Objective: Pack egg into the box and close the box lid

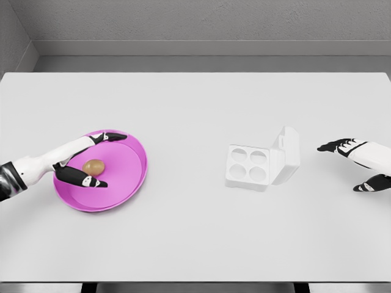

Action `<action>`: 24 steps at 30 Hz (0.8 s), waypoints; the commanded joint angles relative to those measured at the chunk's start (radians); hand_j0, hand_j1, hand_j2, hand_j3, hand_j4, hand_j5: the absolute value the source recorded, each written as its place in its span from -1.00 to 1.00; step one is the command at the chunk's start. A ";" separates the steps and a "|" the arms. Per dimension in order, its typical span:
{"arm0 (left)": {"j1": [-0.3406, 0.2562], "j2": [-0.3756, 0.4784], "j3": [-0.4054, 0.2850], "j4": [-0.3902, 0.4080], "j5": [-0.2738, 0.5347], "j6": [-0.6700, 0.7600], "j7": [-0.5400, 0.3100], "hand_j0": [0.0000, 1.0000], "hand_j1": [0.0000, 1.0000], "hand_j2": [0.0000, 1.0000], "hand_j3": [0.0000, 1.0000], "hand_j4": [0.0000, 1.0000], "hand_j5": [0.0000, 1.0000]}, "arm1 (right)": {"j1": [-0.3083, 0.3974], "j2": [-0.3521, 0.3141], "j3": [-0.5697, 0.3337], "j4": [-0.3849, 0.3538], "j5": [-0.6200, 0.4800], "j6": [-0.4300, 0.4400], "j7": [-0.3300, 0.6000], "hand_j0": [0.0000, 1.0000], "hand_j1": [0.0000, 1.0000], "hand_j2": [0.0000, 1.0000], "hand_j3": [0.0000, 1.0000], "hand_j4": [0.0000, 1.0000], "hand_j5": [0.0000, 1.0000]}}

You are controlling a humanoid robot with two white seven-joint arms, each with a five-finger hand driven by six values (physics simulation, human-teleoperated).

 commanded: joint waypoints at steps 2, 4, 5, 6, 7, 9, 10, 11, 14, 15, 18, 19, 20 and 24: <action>0.000 0.001 0.001 0.002 0.003 0.003 0.000 0.54 0.54 0.54 0.54 0.54 0.54 | 0.000 -0.002 0.000 0.001 -0.007 0.002 -0.001 1.00 1.00 1.00 1.00 1.00 1.00; 0.000 0.003 0.001 0.004 0.000 0.004 0.002 0.53 0.53 0.53 0.53 0.53 0.53 | 0.000 -0.002 0.000 0.001 -0.007 0.002 0.001 1.00 1.00 1.00 1.00 1.00 1.00; 0.000 0.004 0.000 0.007 -0.005 0.004 0.002 0.53 0.53 0.53 0.53 0.53 0.53 | 0.002 -0.002 0.000 0.001 -0.007 0.002 -0.001 1.00 1.00 1.00 1.00 1.00 1.00; -0.002 0.004 0.003 0.013 -0.022 0.004 0.003 0.53 0.53 0.53 0.53 0.53 0.53 | 0.002 -0.002 0.000 0.001 -0.007 0.002 -0.001 1.00 1.00 1.00 1.00 1.00 1.00; -0.002 0.003 0.006 0.015 -0.046 0.004 0.005 0.53 0.53 0.53 0.53 0.53 0.53 | 0.002 -0.002 0.000 0.001 -0.007 0.002 -0.001 1.00 1.00 1.00 1.00 1.00 1.00; -0.002 0.006 0.009 0.016 -0.053 0.004 0.006 0.55 0.55 0.55 0.55 0.55 0.55 | 0.002 -0.002 0.000 0.001 -0.007 0.002 -0.001 1.00 1.00 1.00 1.00 1.00 1.00; -0.002 0.009 0.009 0.016 -0.057 0.004 0.006 0.55 0.55 0.55 0.55 0.55 0.55 | 0.002 -0.002 0.000 0.001 -0.007 0.002 -0.001 1.00 1.00 1.00 1.00 1.00 1.00; -0.002 0.009 0.009 0.016 -0.071 0.004 0.006 0.57 0.57 0.57 0.57 0.57 0.57 | 0.002 -0.002 0.000 0.001 -0.007 0.002 -0.001 1.00 1.00 1.00 1.00 1.00 1.00; -0.002 0.006 0.010 0.035 -0.095 0.006 0.006 0.61 0.61 0.61 0.61 0.61 0.61 | 0.002 -0.002 0.000 0.001 -0.007 0.002 0.001 1.00 1.00 1.00 1.00 1.00 1.00; -0.002 0.006 0.010 0.042 -0.106 0.006 0.006 0.61 0.61 0.61 0.61 0.61 0.61 | 0.002 -0.002 0.000 0.001 -0.007 0.002 -0.001 1.00 1.00 1.00 1.00 1.00 1.00; -0.003 0.004 0.021 0.041 -0.117 0.014 0.006 0.61 0.61 0.61 0.61 0.61 0.61 | 0.000 -0.002 0.000 0.003 -0.007 0.002 -0.001 1.00 1.00 1.00 1.00 1.00 1.00; -0.005 0.004 0.021 0.041 -0.122 0.026 0.006 0.60 0.60 0.60 0.60 0.60 0.60 | 0.000 -0.002 0.000 0.001 -0.007 0.002 -0.001 1.00 1.00 1.00 1.00 1.00 1.00; -0.005 0.003 0.033 0.042 -0.154 0.027 0.006 0.60 0.60 0.60 0.60 0.60 0.60 | 0.000 -0.002 0.000 0.001 -0.007 0.002 -0.001 1.00 1.00 1.00 1.00 1.00 1.00; -0.002 0.000 0.044 0.065 -0.164 0.027 0.006 0.59 0.59 0.59 0.59 0.59 0.59 | 0.002 -0.002 0.000 0.001 -0.007 0.002 -0.001 1.00 1.00 1.00 1.00 1.00 1.00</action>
